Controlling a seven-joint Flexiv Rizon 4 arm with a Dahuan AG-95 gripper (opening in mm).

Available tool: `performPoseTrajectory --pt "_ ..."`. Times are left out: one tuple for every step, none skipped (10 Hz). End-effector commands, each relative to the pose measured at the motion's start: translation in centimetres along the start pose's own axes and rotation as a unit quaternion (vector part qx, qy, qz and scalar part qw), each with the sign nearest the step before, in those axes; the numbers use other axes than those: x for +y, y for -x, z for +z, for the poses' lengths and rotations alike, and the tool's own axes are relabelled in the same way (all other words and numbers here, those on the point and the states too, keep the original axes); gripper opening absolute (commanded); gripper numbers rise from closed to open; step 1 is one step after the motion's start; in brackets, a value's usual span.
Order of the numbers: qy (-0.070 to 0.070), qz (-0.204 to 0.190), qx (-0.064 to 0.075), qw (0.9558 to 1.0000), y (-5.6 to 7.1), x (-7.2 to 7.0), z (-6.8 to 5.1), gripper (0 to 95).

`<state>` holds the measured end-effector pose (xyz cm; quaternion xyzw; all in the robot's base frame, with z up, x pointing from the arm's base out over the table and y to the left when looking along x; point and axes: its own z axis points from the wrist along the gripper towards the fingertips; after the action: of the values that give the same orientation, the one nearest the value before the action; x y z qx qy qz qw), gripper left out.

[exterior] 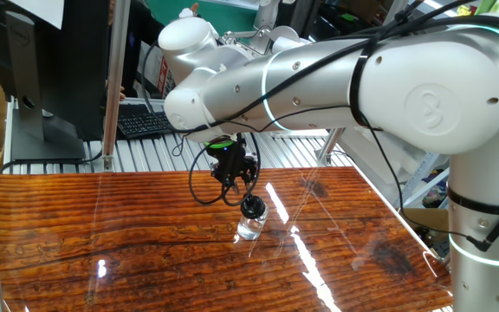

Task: Screw the lid onto the jar

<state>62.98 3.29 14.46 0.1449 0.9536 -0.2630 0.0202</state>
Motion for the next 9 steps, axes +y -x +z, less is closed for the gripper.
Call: performPoseTrajectory --pt "-0.001 0.001 0.000 1.0000 -0.01 -0.01 -0.06 38.0" --pt "-0.001 0.002 0.001 1.0000 0.00 -0.02 -0.04 38.0" --pt "-0.001 0.003 0.001 1.0000 0.00 -0.02 -0.03 38.0" --pt "0.000 0.002 0.001 1.0000 0.01 -0.03 -0.01 38.0" --pt "0.000 0.001 0.001 1.0000 0.05 -0.06 0.07 38.0" --pt "0.000 -0.001 0.001 1.0000 0.11 -0.11 0.20 38.0" --pt "0.000 -0.001 0.000 1.0000 0.14 -0.15 0.28 38.0" --pt "0.000 -0.001 0.000 1.0000 0.15 -0.16 0.32 38.0" --pt "0.001 -0.001 0.000 1.0000 0.15 -0.15 0.33 38.0"
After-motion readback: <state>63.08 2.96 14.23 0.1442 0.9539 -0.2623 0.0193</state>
